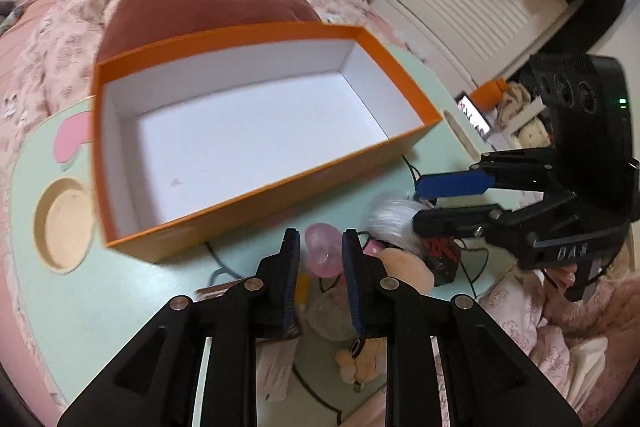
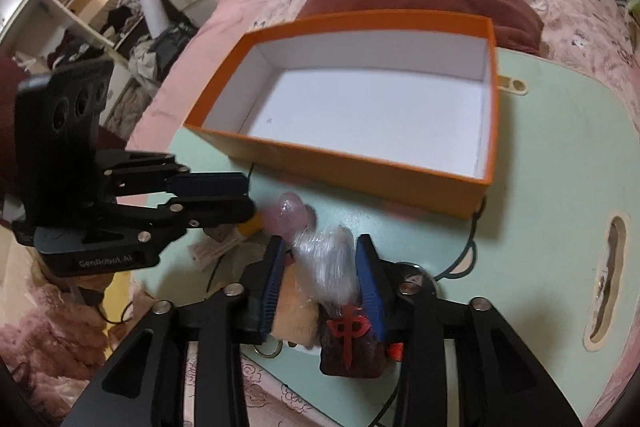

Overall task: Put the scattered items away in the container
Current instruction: 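Lift the pink item onto the desk with left tool while right tool sets down the bubble-wrapped item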

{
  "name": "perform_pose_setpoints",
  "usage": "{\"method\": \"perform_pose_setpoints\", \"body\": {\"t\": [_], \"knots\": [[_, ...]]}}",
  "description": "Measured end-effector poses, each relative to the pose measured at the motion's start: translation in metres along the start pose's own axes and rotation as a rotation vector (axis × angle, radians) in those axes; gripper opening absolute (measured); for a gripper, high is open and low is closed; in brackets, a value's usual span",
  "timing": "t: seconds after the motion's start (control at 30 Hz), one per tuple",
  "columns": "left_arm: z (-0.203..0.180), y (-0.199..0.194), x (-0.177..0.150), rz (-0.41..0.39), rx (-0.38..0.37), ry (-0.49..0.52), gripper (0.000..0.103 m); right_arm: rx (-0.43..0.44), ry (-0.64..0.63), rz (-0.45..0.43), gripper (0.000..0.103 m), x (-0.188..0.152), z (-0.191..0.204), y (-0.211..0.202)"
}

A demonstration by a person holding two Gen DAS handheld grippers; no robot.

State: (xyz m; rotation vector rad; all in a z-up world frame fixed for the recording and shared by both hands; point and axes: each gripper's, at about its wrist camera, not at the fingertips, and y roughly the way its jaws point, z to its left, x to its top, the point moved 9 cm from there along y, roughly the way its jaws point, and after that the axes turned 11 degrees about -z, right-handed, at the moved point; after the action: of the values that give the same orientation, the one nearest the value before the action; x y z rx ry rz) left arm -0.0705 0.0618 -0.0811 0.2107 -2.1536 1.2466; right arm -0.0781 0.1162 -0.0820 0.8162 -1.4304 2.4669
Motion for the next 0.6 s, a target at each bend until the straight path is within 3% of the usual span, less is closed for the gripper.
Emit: {"method": "perform_pose_setpoints", "body": {"t": [0.13,0.27,0.47,0.53,0.6], "knots": [[0.006,-0.032,-0.002,-0.071,-0.015,-0.059,0.038,-0.002,0.030,-0.046,0.046,0.010,-0.005,-0.015],[0.001,-0.041,-0.021,-0.048,-0.014,-0.038,0.038,-0.011,0.060,-0.055,0.046,0.016,-0.012,-0.017],[0.013,-0.031,-0.052,0.021,0.092,-0.019,0.038,-0.041,0.066,-0.057,0.046,0.023,-0.018,-0.008],[0.022,-0.025,-0.049,0.013,0.137,-0.008,0.039,-0.063,0.080,-0.058,0.046,0.028,-0.026,-0.002],[0.029,-0.023,-0.041,-0.015,0.131,-0.044,0.039,-0.078,0.097,-0.067,0.046,0.032,-0.033,0.001]]}}
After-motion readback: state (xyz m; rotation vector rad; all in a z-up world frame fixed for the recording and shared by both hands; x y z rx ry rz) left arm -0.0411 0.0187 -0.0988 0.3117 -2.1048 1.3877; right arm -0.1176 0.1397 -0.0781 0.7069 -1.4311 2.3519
